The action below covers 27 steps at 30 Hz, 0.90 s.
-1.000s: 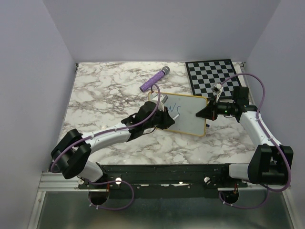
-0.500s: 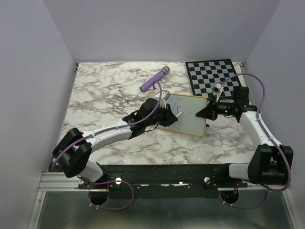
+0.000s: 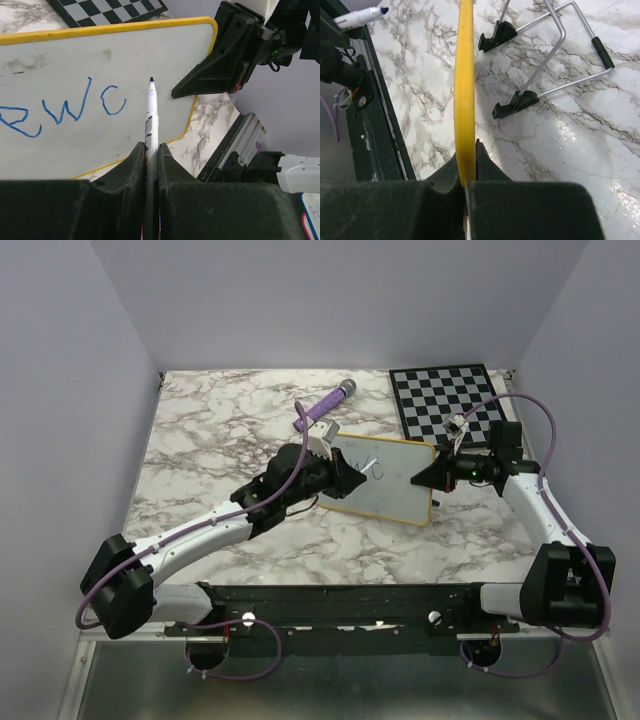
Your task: Write a sentence on the whiteboard
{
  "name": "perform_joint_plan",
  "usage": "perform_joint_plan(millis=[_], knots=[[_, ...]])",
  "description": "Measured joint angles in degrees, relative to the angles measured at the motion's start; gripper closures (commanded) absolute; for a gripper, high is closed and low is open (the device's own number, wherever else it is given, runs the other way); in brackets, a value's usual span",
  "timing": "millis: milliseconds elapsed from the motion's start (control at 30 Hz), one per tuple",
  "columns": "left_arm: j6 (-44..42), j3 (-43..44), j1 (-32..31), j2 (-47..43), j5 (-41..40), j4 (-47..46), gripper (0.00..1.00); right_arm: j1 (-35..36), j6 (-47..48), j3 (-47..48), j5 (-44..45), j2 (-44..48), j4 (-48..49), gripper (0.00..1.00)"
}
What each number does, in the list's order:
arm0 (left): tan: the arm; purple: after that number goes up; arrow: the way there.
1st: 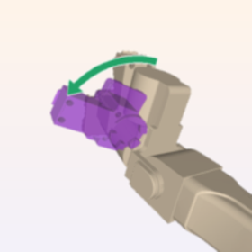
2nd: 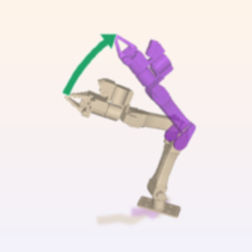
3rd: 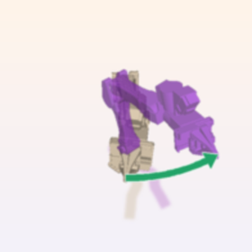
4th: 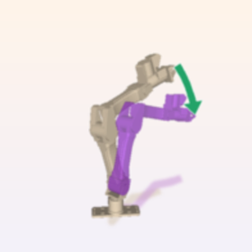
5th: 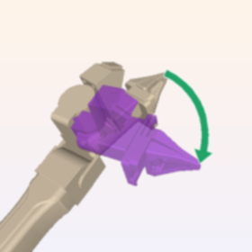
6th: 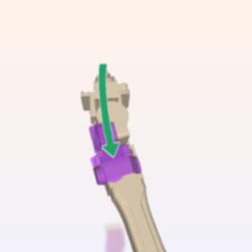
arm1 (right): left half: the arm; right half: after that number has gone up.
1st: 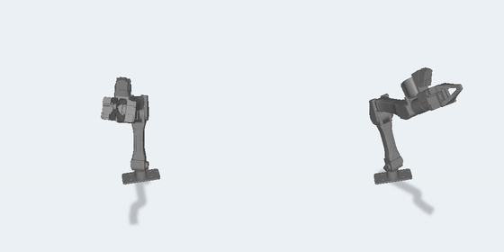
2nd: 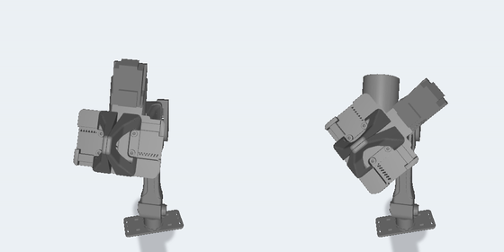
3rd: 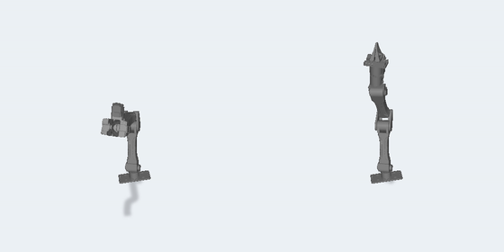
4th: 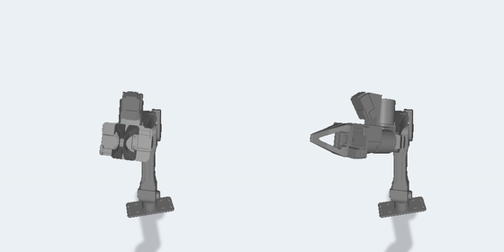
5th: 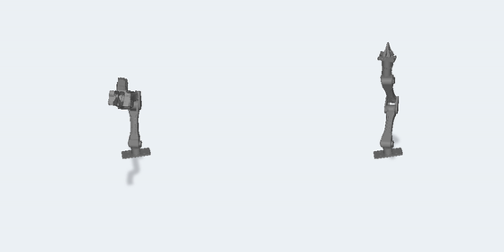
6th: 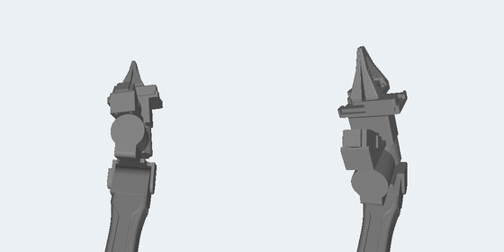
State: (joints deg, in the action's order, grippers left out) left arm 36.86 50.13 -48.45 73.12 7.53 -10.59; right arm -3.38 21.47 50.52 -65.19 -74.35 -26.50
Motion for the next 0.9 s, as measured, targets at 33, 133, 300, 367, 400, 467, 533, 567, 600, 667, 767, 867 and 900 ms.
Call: perform_joint_plan(millis=[33,133,300,367,400,467,533,567,600,667,767,867,900], knots=[[-0.07,-0.04,0.13,-0.33,0.0,0.02,1.0,0.0,0.0,0.0,0.0,0.0,-0.02,0.99],[-0.28,-0.24,0.7,-0.48,0.0,0.04,1.0,0.0,0.0,0.0,0.0,0.0,-0.02,0.99],[-0.35,-0.42,1.09,0.0,0.02,-0.02,1.0,0.0,0.0,0.0,0.0,0.0,-0.02,0.99],[-0.33,-0.42,1.09,0.61,0.04,-0.2,1.0,0.0,0.0,0.0,0.0,0.0,-0.02,0.99],[-0.33,-0.42,1.09,1.01,0.07,-0.39,1.0,0.0,0.0,0.0,0.0,0.0,-0.02,0.99],[-0.33,-0.42,1.07,1.62,0.04,-0.5,1.0,0.0,0.0,0.0,0.0,0.0,-0.02,0.99],[-0.37,-0.44,1.07,1.9,0.07,-0.55,1.0,0.0,0.0,0.0,0.0,0.0,0.0,0.99],[-0.39,-0.46,1.07,1.9,0.04,-0.59,1.0,0.0,0.0,0.0,0.0,0.0,-0.02,0.99],[-0.42,-0.52,1.07,1.9,0.04,-0.76,1.0,0.0,0.0,0.0,0.0,0.0,-0.02,0.99],[-0.42,-1.14,1.07,1.9,0.04,-1.66,1.0,0.0,0.0,0.0,0.0,0.0,0.0,0.99],[-0.42,-2.47,1.07,1.9,0.04,-2.21,1.0,0.0,0.0,0.0,0.0,0.0,-0.02,0.99],[-0.39,-3.96,1.07,1.9,0.04,-2.54,1.0,0.0,0.0,0.0,0.0,0.0,-0.02,1.0],[-0.39,-3.96,1.07,1.9,0.04,-2.54,1.0,0.0,0.0,0.0,0.0,0.0,-0.02,0.99]])
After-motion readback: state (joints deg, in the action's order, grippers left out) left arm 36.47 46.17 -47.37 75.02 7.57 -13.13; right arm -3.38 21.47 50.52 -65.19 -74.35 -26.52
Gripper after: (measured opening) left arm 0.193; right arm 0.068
